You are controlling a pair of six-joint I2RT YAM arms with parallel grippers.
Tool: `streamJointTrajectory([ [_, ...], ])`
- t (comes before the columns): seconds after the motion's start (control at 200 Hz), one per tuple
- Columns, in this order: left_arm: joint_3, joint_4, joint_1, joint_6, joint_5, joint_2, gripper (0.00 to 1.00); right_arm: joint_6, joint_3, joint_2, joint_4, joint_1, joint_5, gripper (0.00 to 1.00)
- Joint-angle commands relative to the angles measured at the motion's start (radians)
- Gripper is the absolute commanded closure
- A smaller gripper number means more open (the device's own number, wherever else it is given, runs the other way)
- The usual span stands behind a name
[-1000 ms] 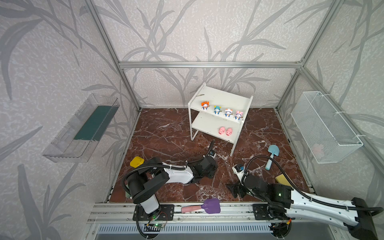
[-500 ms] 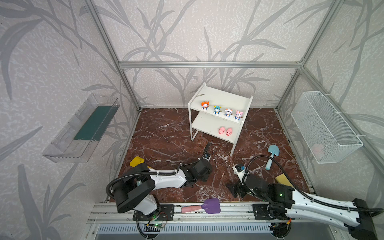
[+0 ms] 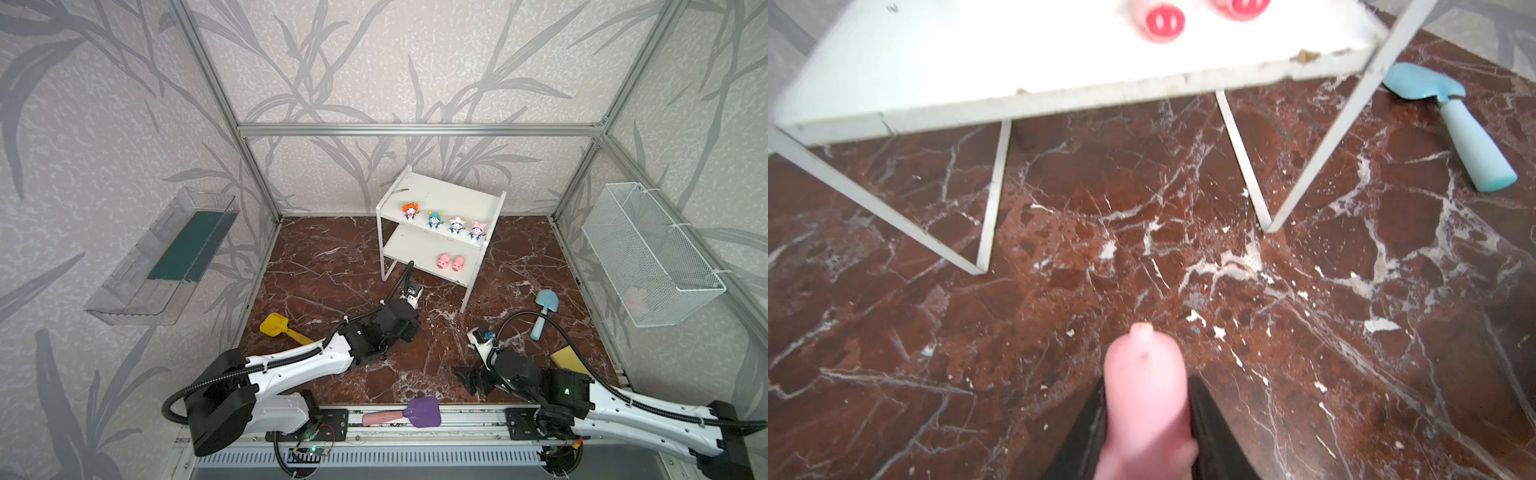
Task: Place and organize the plastic toys onto the shelf
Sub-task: 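Lift the pink pig with the left gripper toward the lower shelf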
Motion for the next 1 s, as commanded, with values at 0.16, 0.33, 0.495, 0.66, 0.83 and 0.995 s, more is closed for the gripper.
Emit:
streamJointTrajectory([
  [0.16,0.069,0.158,0.124,0.103,0.177,0.017,0.68,-0.009,0.029,-0.027,-0.038,0.004,0.024,0.07],
  [0.33,0.088,0.249,0.159,0.132,0.234,0.055,0.68,-0.009,0.026,-0.03,-0.042,0.004,0.03,0.07],
  [0.495,0.118,0.305,0.188,0.133,0.262,0.117,0.68,-0.013,0.028,-0.027,-0.042,0.004,0.03,0.07],
  [0.66,0.142,0.374,0.205,0.132,0.278,0.177,0.67,-0.015,0.023,-0.031,-0.042,0.004,0.032,0.07],
  [0.83,0.191,0.403,0.218,0.132,0.293,0.243,0.67,-0.015,0.02,-0.042,-0.05,0.005,0.035,0.07],
  [0.995,0.232,0.422,0.227,0.127,0.305,0.294,0.67,-0.012,0.012,-0.062,-0.06,0.004,0.041,0.07],
])
